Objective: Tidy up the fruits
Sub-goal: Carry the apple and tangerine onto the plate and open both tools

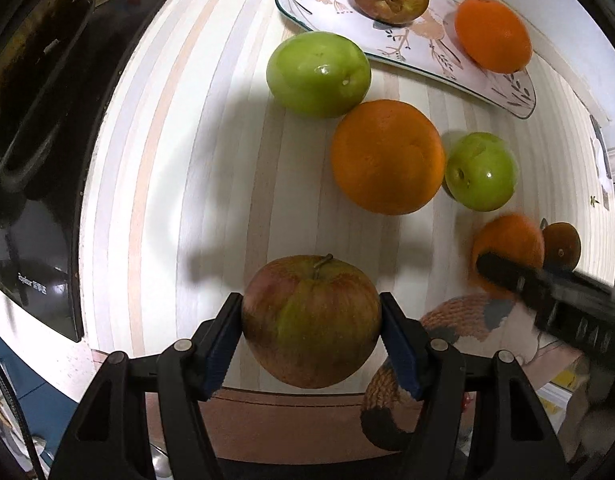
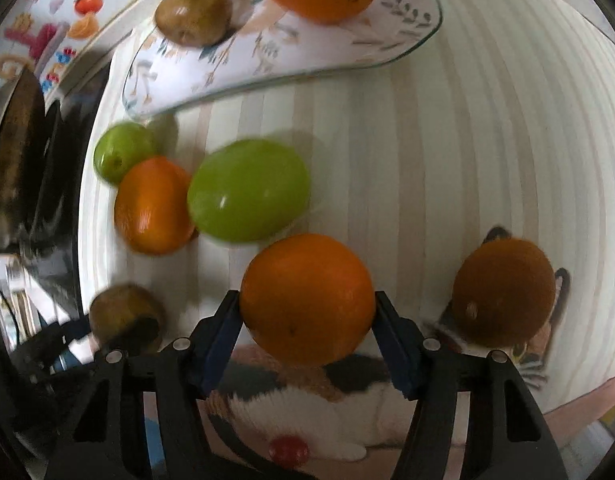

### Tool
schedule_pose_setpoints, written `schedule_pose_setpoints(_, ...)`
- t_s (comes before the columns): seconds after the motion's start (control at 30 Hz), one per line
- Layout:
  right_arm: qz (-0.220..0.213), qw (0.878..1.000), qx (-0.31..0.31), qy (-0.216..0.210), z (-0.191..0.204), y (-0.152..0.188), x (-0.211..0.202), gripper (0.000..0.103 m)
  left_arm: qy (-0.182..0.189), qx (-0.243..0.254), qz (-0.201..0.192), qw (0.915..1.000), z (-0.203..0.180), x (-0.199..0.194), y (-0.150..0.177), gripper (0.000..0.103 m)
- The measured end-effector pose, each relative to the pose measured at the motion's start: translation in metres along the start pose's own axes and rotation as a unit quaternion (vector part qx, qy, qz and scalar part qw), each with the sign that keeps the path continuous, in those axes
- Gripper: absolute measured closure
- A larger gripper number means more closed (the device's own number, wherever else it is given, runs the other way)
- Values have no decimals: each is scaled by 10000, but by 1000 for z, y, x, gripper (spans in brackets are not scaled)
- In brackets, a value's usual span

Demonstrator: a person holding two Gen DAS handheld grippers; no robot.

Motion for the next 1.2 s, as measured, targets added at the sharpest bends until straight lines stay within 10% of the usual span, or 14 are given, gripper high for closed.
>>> schedule_pose_setpoints(0.7, -11, 9992, 122, -385, 0, 27, -26, 36, 235, -45, -120, 9996, -4, -23, -16, 39)
schedule_pose_setpoints(0.97, -761, 9918, 362, -957, 10, -34, -88, 37, 853, -149, -785, 9931, -20, -92, -84, 39)
schedule_pose_setpoints(1.2, -1007, 9910, 381, -797, 32, -115, -54, 37, 488, -72, -699, 9963, -18, -60, -168, 39)
Point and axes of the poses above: each gripper's, at about its wrist camera, not at the fingertips, and x roughly the way its jaws point, z to its left, y to its underside, the point moved 3 cm from there along x, roughly the way its jaws point, and after that the axes turned 14 degrees about -z, right-handed, at the moved point
